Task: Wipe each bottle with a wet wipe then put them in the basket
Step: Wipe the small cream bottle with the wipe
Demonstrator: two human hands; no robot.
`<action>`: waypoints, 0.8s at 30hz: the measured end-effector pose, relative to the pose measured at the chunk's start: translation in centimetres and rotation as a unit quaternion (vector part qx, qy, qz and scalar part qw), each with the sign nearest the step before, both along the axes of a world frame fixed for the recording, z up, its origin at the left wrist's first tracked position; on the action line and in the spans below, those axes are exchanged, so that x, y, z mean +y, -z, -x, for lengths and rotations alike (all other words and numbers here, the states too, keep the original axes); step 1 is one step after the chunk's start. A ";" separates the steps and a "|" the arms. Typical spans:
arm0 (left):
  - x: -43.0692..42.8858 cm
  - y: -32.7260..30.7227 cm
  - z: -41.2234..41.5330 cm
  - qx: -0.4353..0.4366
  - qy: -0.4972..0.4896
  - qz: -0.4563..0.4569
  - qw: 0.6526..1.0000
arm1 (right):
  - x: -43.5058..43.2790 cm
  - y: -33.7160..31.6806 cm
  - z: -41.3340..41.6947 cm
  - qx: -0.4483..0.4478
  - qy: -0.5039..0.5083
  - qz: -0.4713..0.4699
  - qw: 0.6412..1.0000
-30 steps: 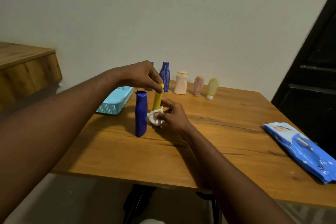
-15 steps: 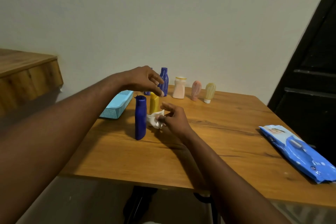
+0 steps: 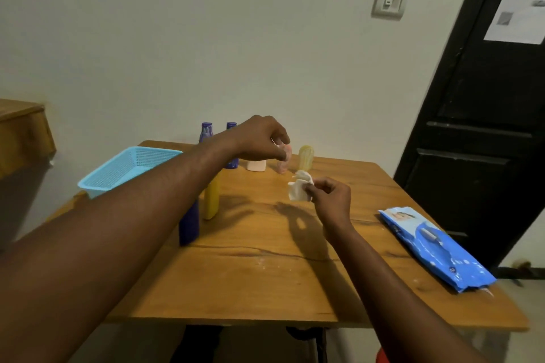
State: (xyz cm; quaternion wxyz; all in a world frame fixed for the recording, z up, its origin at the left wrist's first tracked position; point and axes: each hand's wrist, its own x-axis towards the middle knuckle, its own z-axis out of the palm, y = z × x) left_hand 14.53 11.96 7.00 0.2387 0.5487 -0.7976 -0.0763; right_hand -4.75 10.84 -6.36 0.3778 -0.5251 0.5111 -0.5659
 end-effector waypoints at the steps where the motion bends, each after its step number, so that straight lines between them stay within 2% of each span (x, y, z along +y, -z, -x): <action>1: -0.9 0.4 0.8 -0.001 -0.004 -0.003 1.000 | -0.6 0.1 0.8 -0.002 0.015 0.001 1.000; 7: -7.9 2.6 4.8 -0.011 -0.058 -0.022 0.998 | -4.4 1.8 3.6 0.003 0.055 -0.001 0.998; 18: -19.2 6.4 8.2 -0.102 -0.081 0.011 0.991 | -11.4 4.3 4.0 -0.070 0.056 -0.039 0.995; 24: -22.0 7.1 8.4 -0.195 -0.097 0.015 0.976 | -12.6 5.8 3.8 -0.080 0.030 -0.039 0.996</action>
